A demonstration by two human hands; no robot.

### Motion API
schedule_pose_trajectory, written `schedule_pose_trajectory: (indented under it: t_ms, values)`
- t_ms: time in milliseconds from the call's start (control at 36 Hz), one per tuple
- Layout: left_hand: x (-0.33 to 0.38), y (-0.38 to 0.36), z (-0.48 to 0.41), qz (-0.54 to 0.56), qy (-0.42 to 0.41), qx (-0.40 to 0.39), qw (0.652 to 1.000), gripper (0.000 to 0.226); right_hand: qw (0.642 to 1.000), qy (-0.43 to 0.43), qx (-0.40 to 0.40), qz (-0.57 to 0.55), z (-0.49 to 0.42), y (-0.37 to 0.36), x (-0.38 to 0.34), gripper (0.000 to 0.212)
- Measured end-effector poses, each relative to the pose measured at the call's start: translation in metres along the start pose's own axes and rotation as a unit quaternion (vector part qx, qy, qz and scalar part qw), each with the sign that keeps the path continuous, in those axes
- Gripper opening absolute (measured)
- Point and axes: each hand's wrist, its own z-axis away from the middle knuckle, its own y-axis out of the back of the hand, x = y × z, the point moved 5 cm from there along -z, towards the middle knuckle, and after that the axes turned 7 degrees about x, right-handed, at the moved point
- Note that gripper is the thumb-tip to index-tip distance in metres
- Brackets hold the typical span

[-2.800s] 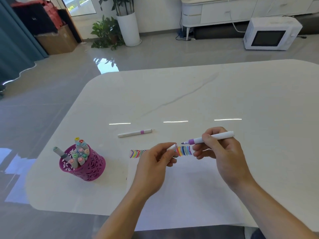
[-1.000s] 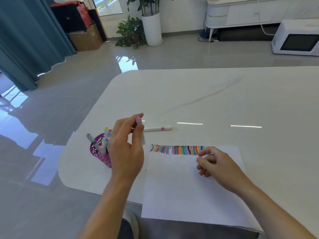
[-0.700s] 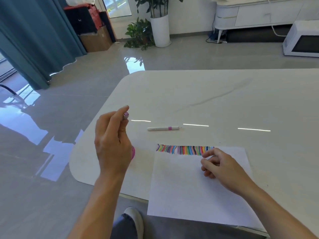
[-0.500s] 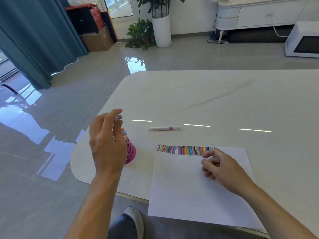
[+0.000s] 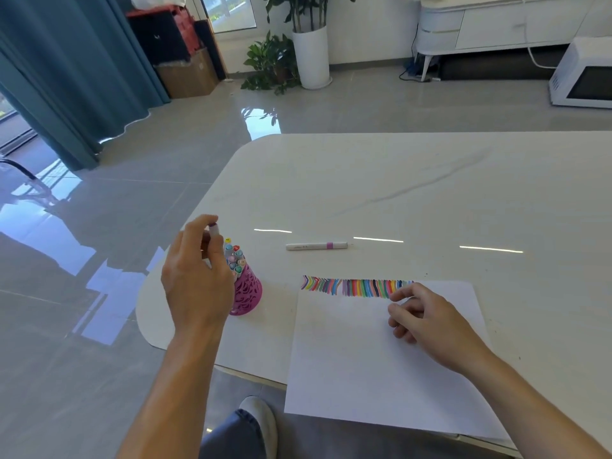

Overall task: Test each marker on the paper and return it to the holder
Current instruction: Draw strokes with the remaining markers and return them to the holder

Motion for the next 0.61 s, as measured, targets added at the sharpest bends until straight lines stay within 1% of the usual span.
schedule_pose_trajectory:
  t_ms: [83, 167, 333, 444, 528, 611]
  values:
    - [-0.009, -0.004, 0.002, -0.024, 0.037, -0.034, 0.998, 0.015, 1.0, 0.001, 0.001, 0.002, 0.0, 0.0, 0.0, 0.004]
    - [-0.015, -0.009, 0.003, -0.062, 0.057, -0.059, 0.995, 0.014, 1.0, -0.001, 0.001, 0.001, 0.0, 0.0, 0.0, 0.004]
    - [-0.016, -0.008, 0.003, -0.104, 0.085, -0.06, 0.989, 0.013, 1.0, -0.001, 0.0, -0.004, 0.0, 0.0, 0.0, 0.004]
    - [-0.017, -0.01, 0.003, -0.108, 0.091, -0.059, 0.988, 0.014, 1.0, 0.0, 0.0, -0.001, -0.001, -0.001, 0.0, 0.004]
    - [-0.016, -0.012, 0.005, -0.093, 0.082, -0.048, 0.991, 0.015, 1.0, 0.0, 0.001, 0.001, -0.001, -0.001, 0.001, 0.003]
    - [-0.004, -0.015, 0.005, -0.061, 0.021, -0.036, 0.997, 0.018, 1.0, -0.002, 0.001, -0.004, -0.002, 0.0, 0.001, 0.003]
